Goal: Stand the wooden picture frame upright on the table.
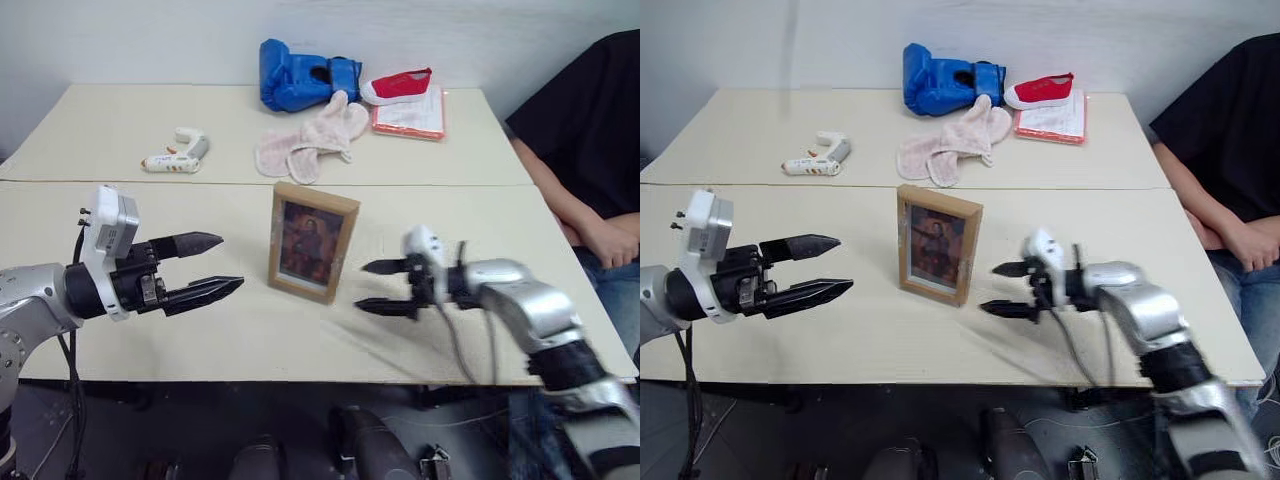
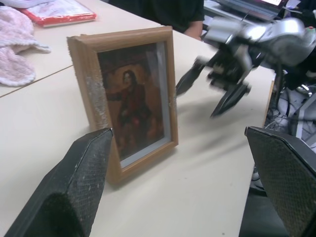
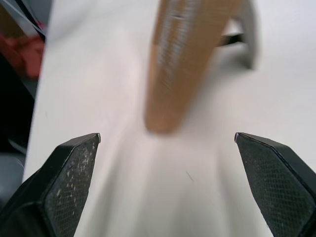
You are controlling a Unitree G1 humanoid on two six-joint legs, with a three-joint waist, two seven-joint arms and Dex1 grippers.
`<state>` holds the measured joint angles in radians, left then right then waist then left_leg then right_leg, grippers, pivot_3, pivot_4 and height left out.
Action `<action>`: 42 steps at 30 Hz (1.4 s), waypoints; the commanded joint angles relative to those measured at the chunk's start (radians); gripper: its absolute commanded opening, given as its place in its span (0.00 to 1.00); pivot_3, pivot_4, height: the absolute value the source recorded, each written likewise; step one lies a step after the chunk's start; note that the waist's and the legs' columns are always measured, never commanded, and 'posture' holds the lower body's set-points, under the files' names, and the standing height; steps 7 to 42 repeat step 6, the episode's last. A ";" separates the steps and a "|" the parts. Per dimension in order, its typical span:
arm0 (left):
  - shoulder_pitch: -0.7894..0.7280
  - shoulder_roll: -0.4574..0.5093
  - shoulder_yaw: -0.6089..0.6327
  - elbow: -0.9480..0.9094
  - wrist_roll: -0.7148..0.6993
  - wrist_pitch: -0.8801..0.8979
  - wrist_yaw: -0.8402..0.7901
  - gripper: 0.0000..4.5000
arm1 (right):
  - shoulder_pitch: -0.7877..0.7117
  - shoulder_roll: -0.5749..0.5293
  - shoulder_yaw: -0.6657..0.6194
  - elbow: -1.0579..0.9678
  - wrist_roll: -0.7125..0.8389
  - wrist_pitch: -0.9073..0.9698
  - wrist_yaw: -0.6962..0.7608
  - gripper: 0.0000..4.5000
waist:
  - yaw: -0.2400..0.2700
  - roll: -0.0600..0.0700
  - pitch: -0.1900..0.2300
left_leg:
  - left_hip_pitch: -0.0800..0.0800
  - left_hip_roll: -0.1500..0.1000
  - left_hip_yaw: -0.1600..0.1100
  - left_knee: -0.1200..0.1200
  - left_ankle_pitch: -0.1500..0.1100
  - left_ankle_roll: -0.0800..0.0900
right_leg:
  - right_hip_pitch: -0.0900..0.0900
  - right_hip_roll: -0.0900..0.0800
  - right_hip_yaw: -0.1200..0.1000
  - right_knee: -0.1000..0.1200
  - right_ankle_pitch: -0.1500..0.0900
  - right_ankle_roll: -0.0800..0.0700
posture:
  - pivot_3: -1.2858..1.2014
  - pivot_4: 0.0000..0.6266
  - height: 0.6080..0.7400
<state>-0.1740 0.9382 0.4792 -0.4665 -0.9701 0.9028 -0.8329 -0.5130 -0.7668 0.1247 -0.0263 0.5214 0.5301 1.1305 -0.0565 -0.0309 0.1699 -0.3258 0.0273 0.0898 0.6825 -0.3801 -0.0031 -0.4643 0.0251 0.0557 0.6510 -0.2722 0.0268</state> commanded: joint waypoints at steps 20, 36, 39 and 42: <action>-0.045 0.045 -0.003 0.073 0.103 -0.131 -0.060 1.00 | 0.069 -0.188 -0.307 -0.161 0.224 0.136 0.124 1.00 | -0.001 0.000 0.001 | 0.002 0.001 0.000 -0.001 -0.001 0.002 | 0.001 0.002 0.000 0.000 0.000 0.000 | 0.52 0.24 1.00; -0.045 0.045 -0.003 0.073 0.103 -0.131 -0.060 1.00 | 0.069 -0.188 -0.307 -0.161 0.224 0.136 0.124 1.00 | -0.001 0.000 0.001 | 0.002 0.001 0.000 -0.001 -0.001 0.002 | 0.001 0.002 0.000 0.000 0.000 0.000 | 0.52 0.24 1.00; -0.045 0.045 -0.003 0.073 0.103 -0.131 -0.060 1.00 | 0.069 -0.188 -0.307 -0.161 0.224 0.136 0.124 1.00 | -0.001 0.000 0.001 | 0.002 0.001 0.000 -0.001 -0.001 0.002 | 0.001 0.002 0.000 0.000 0.000 0.000 | 0.52 0.24 1.00; -0.045 0.045 -0.003 0.073 0.103 -0.131 -0.060 1.00 | 0.069 -0.188 -0.307 -0.161 0.224 0.136 0.124 1.00 | -0.001 0.000 0.001 | 0.002 0.001 0.000 -0.001 -0.001 0.002 | 0.001 0.002 0.000 0.000 0.000 0.000 | 0.52 0.24 1.00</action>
